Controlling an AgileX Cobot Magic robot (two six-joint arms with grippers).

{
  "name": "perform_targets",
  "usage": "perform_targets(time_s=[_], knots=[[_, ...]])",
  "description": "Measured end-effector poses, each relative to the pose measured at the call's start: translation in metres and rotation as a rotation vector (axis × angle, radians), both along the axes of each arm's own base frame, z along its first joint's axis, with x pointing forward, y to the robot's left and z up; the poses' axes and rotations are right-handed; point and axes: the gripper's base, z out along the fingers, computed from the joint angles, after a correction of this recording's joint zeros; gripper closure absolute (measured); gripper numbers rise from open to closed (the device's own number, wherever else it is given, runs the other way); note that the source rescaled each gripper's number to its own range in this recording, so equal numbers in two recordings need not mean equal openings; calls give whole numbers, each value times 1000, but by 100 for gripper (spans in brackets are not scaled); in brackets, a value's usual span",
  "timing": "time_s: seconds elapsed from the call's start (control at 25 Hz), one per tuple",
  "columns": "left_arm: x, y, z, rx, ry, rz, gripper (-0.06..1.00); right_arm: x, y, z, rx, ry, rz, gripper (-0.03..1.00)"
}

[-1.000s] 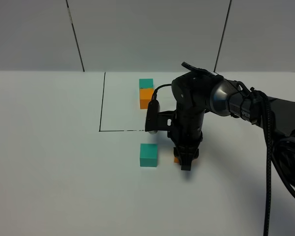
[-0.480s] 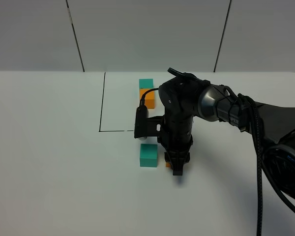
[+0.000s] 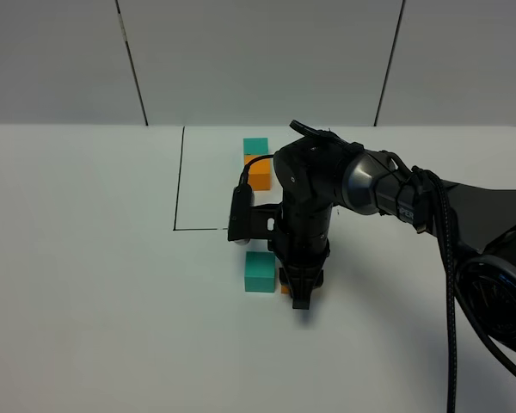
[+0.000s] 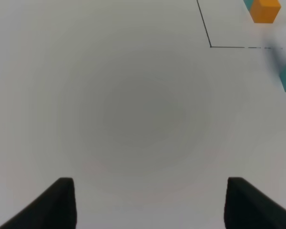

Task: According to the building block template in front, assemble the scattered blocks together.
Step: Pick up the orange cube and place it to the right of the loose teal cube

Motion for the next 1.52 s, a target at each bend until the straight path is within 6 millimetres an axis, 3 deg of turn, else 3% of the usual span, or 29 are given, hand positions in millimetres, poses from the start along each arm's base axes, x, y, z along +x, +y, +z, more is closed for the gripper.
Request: perform_targets(time_s=[1.52], knots=[[0, 0, 0, 0, 0, 1, 55, 1, 4, 0, 38, -9, -12, 97]])
